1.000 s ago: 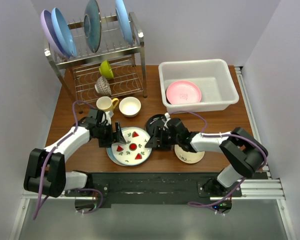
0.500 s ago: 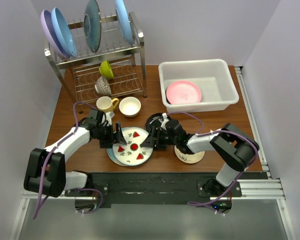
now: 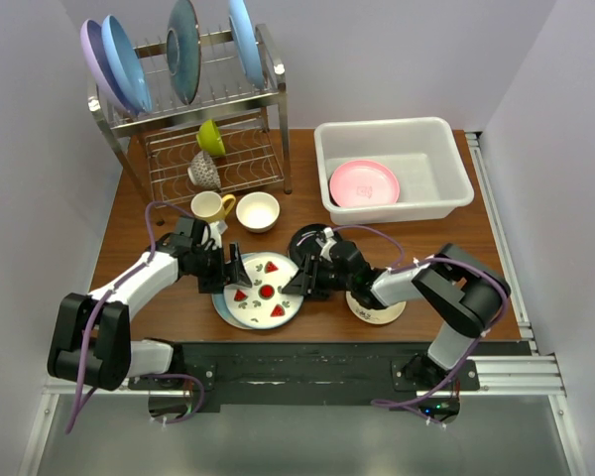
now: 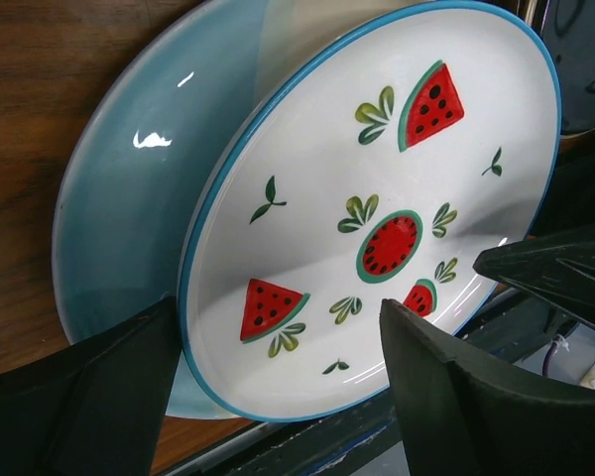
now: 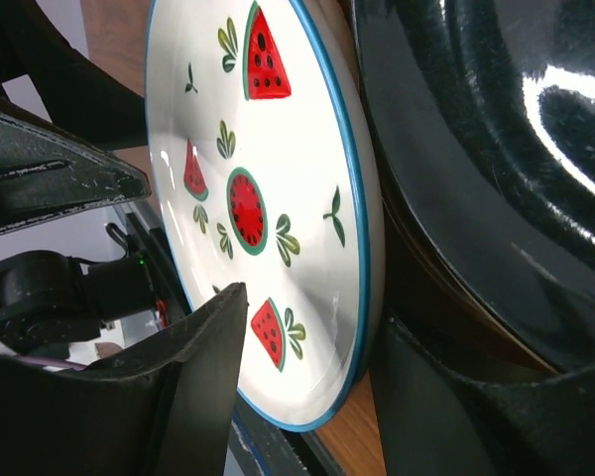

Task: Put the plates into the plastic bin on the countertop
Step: Pick up the plate at the center of the board.

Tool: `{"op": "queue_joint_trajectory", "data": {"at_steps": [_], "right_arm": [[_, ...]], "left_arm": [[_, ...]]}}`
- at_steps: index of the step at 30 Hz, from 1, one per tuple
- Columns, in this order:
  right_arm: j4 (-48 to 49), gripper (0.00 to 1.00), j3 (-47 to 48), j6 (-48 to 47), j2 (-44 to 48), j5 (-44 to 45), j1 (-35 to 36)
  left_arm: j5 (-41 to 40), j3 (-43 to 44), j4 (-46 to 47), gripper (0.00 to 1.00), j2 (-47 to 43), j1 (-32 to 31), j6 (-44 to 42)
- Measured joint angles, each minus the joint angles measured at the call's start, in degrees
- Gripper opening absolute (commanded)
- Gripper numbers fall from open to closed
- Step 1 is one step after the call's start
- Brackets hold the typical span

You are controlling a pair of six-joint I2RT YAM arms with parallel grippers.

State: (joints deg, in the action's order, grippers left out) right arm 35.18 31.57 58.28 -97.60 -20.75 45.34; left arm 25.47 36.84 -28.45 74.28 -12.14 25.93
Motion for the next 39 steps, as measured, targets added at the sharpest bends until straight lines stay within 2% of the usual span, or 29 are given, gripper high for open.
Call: {"op": "queue_joint_trajectory", "data": {"at_steps": [10,16,25,31,39], "right_arm": [[-9.1,0.49,1.6,-2.3,9.2,0.6,1.1],[-11.3,0.46,3.3,-3.5,9.3,0.7,1.2],[-9.4,0.33,3.2,-2.5,4.0,0.7,1.3],[-6.1,0.31,3.1,-1.9,3.8,0.3,1.3],[-0.8,0.15,3.1,0.0,3.1,-1.3,2.2]], "left_arm": [[0.7,0.0,0.2,0.82,0.8,0.0,-0.1],[0.6,0.0,0.2,0.82,0.8,0.0,-0.2],[0.0,0.0,0.1,0.82,0.8,0.0,-1.1],[-0.3,0.0,0.0,0.82,0.8,0.1,-1.5],[-0.4,0.0,0.1,0.83,0.8,0.1,-1.6]]}}
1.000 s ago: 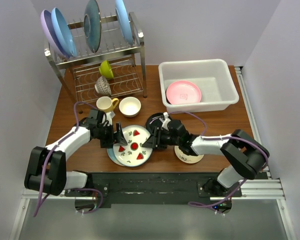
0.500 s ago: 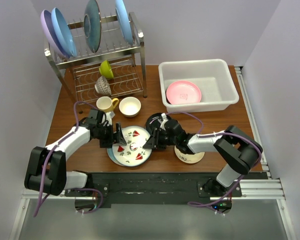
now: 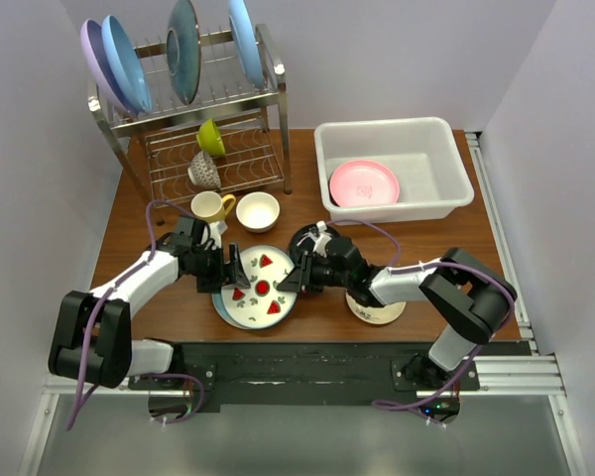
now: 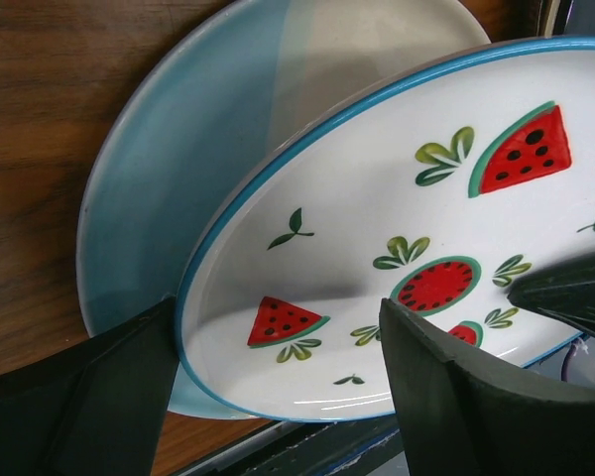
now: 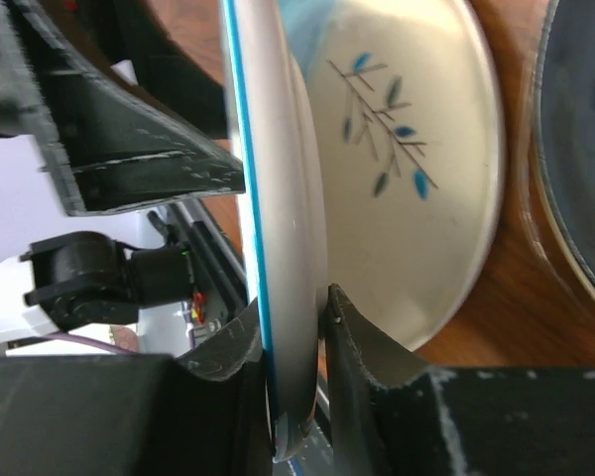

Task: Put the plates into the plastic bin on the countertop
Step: Pick up the plate at the center of the board.

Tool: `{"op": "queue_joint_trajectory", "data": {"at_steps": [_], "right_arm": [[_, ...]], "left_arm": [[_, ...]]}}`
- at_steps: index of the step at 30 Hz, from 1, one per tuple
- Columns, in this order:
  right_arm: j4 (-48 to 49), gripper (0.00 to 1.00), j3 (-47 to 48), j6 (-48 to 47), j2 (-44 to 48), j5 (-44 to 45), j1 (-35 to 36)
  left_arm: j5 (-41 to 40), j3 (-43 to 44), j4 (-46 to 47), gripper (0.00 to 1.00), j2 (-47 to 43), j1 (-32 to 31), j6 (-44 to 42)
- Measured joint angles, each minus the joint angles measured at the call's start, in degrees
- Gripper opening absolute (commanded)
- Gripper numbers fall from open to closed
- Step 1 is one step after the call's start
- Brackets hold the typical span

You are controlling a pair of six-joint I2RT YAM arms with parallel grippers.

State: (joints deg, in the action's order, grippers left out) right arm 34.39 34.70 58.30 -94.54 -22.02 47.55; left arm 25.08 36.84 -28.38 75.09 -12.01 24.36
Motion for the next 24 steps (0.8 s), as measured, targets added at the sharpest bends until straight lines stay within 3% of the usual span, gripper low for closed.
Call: {"op": "queue_joint_trajectory", "data": {"at_steps": [8,24], "right_arm": [[0.5,0.02,0.0,0.6,-2.2,-1.0,0.2],[-3.1,0.0,0.0,-1.3,0.2,0.4,0.8]], "left_arm": [[-0.4,0.0,0.0,0.83,0.0,0.0,-0.1],[1.2,0.0,0.0,0.92,-0.5,0.0,-0.4]]}}
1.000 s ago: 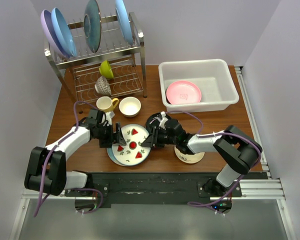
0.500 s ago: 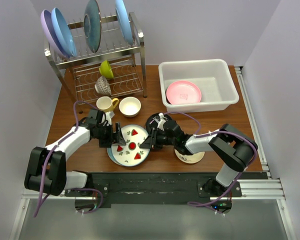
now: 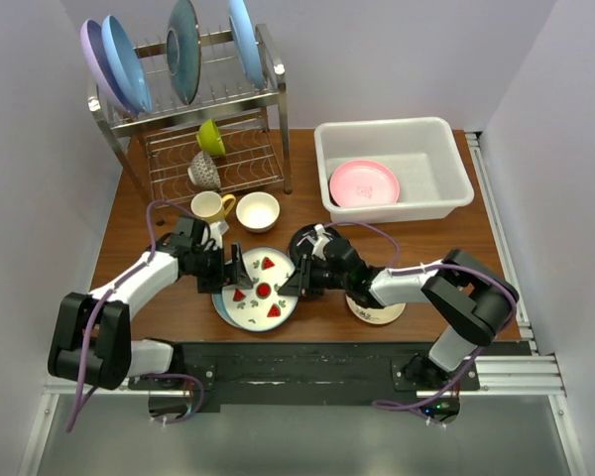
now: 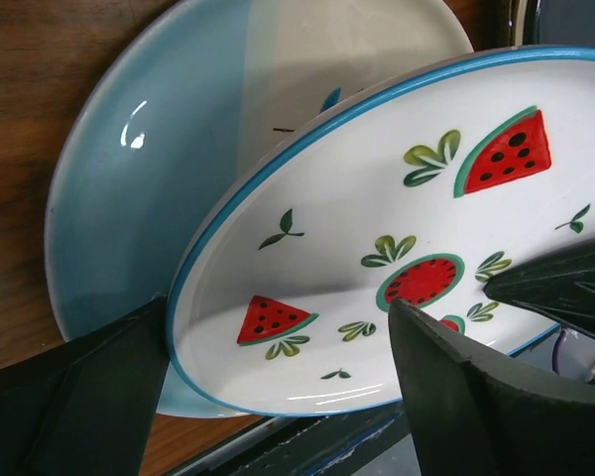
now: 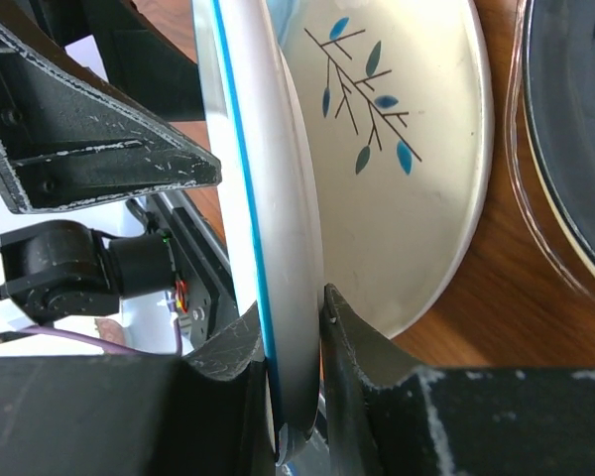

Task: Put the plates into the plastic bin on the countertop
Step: Pick up the plate at the center of the board.

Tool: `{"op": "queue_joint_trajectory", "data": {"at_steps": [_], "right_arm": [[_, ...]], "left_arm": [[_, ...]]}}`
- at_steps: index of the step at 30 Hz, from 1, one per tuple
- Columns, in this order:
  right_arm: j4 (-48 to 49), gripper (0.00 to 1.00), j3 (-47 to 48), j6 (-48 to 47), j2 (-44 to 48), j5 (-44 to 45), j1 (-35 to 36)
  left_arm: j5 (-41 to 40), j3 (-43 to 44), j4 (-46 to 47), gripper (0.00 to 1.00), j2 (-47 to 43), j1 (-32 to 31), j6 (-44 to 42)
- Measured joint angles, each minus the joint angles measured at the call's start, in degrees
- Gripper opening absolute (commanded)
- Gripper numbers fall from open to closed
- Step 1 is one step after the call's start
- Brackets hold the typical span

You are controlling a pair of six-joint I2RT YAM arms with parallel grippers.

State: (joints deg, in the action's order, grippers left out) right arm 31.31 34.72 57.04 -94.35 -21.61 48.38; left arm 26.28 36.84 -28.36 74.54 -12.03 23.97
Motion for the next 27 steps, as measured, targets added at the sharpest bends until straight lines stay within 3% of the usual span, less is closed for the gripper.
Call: {"op": "queue_joint_trajectory", "data": {"at_steps": [10,27], "right_arm": [[-7.5,0.0,0.5,-3.6,6.0,2.1,0.5],[-22.8,0.0,2.3,-11.1,17.2,2.8,2.0]], "left_arm": [[3.7,0.0,0.0,1.0,-2.1,-0.4,-0.7],[7.6,5.0,1.7,1.0,-6.6,-0.5,-2.1]]}}
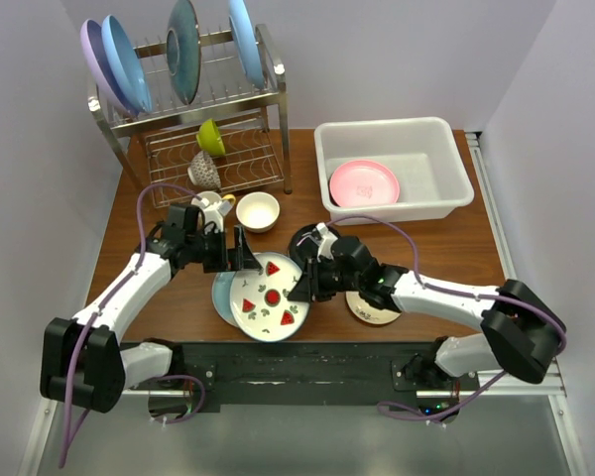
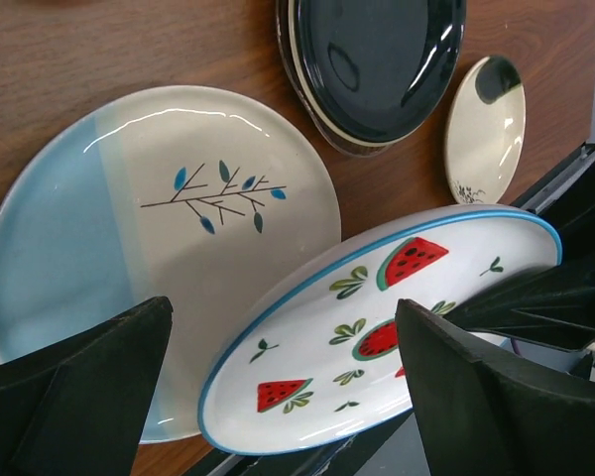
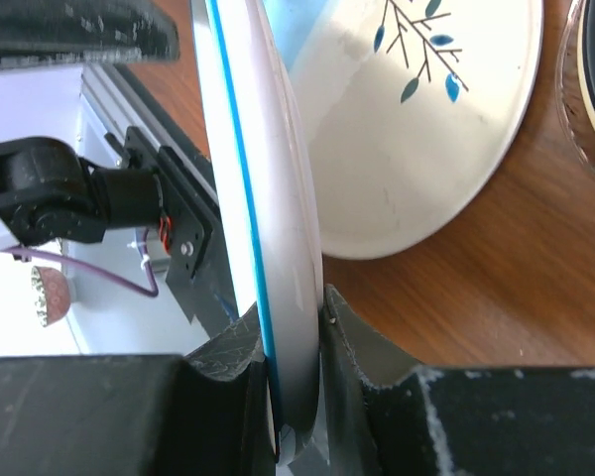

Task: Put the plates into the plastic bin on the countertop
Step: Pick up the plate at the center of the board.

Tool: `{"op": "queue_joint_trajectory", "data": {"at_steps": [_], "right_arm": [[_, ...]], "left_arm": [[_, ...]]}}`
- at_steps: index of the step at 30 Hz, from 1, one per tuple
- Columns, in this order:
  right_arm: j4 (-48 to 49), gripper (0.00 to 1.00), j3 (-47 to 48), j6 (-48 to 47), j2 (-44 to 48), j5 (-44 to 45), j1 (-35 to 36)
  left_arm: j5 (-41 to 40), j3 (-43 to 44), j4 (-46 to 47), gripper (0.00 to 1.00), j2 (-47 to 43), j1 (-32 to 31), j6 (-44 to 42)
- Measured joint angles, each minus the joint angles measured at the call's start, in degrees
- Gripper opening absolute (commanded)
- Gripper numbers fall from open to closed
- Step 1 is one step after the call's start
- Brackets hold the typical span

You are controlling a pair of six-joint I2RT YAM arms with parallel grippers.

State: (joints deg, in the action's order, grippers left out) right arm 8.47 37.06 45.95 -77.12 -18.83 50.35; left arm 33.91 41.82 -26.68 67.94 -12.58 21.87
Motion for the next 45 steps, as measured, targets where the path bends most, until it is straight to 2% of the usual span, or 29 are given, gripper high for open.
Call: {"op": "queue_joint_trajectory", "data": {"at_steps": [12,24,30,36,45], "right_arm": [[-10.0,0.0,0.0,-2.8,11.6,2.1,0.0],[-25.1,0.0,1.2,-8.4,18.4,10.6,0.0],[-32.3,0.0,5.8,-10.6,20.3,16.5,0.0],[-35.3,0.0,9.0,-11.1,21.7,22.0,-0.6],[-38.3,0.0,14.1,-11.6,19.9,23.8,-5.2]], "left_arm": [[-2.9,2.1,-0.1,1.0,-3.3,0.1,0.1],[-4.7,3.1,0.2,1.0,-7.1,0.6,0.1],[-4.7,3.1,0.1,1.0,-7.1,0.6,0.1],[-4.5,3.1,0.2,1.0,-6.9,0.6,0.1],[-4.2,3.1,0.2,1.0,-6.4,0.6,0.1]]}}
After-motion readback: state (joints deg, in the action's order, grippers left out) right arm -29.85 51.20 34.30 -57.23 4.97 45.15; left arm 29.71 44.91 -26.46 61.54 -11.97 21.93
